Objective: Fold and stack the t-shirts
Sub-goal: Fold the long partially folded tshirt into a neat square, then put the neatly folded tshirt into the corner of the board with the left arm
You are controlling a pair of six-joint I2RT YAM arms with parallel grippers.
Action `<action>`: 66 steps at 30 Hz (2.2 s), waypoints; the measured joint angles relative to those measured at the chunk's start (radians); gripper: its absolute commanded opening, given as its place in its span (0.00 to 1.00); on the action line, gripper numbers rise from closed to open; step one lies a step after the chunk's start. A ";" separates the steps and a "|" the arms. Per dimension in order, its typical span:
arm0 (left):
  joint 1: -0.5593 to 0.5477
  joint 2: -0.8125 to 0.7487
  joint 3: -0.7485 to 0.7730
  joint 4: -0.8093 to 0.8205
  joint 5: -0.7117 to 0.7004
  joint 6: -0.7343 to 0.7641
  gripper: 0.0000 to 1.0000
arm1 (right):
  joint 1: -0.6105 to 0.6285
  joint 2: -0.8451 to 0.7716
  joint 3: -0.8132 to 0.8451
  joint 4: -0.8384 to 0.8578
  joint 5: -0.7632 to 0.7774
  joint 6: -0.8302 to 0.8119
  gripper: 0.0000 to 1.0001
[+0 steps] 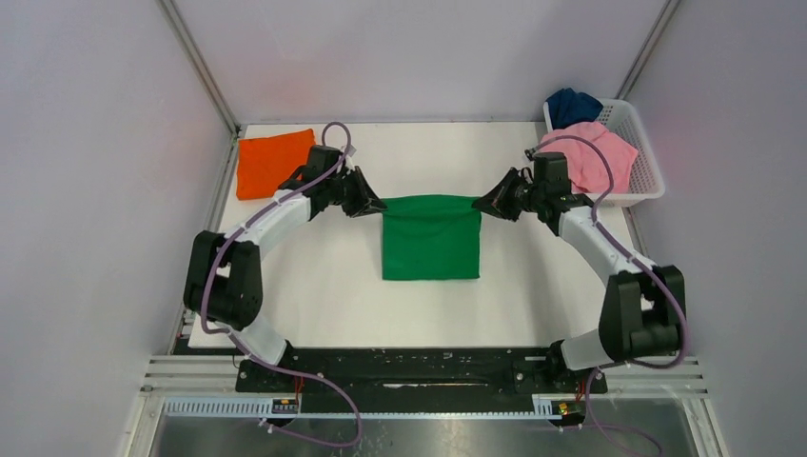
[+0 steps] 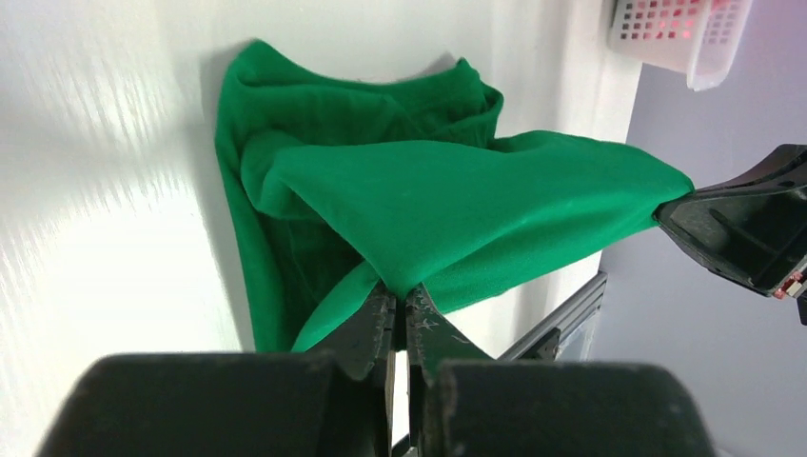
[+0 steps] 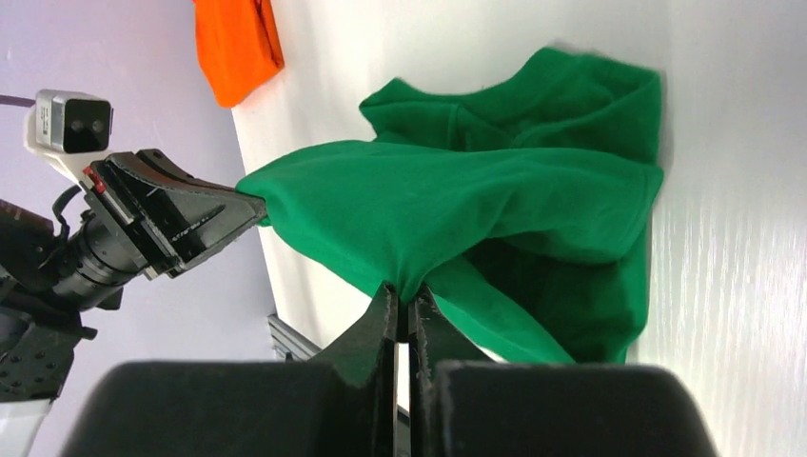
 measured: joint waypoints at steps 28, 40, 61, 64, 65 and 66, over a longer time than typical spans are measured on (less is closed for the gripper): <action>-0.036 0.257 0.304 -0.001 -0.132 -0.034 0.99 | -0.036 0.286 0.230 0.013 0.050 -0.087 1.00; -0.114 0.486 0.316 0.082 -0.118 -0.122 0.99 | 0.012 0.521 0.275 -0.072 0.167 -0.164 0.99; -0.140 -0.211 -0.372 0.101 -0.273 -0.114 0.99 | 0.232 0.252 -0.158 0.044 0.156 -0.111 0.62; -0.139 -0.288 -0.376 0.038 -0.336 -0.092 0.99 | 0.231 0.243 -0.165 0.071 0.131 -0.095 0.79; -0.139 -0.295 -0.376 0.026 -0.349 -0.085 0.99 | 0.231 0.236 -0.166 0.080 0.127 -0.092 0.85; -0.138 -0.296 -0.376 0.017 -0.355 -0.079 0.97 | 0.231 0.231 -0.167 0.082 0.129 -0.090 0.90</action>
